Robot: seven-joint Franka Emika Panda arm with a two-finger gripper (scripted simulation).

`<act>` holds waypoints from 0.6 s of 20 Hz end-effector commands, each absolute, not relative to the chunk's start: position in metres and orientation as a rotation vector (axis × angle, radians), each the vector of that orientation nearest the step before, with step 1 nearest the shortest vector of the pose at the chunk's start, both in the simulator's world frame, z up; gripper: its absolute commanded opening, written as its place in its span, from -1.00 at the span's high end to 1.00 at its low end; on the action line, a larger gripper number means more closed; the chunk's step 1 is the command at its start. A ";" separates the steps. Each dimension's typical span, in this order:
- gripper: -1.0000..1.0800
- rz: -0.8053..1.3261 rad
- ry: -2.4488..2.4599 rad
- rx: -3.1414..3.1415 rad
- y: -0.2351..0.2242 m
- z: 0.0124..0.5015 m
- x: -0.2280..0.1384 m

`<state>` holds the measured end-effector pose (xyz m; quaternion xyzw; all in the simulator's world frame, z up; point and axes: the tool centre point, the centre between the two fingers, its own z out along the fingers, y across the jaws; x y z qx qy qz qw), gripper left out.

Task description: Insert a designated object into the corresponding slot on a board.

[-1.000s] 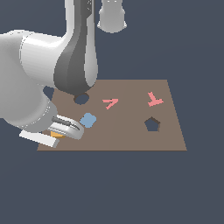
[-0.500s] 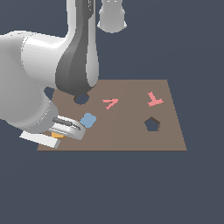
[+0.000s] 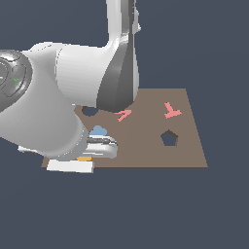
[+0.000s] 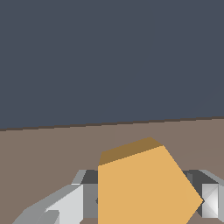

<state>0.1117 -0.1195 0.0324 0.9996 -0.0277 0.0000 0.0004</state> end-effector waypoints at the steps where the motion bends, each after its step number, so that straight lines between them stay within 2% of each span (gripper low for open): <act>1: 1.00 0.001 0.043 3.141 -0.096 0.033 0.119; 12: 1.00 0.002 0.590 3.085 0.007 0.037 0.124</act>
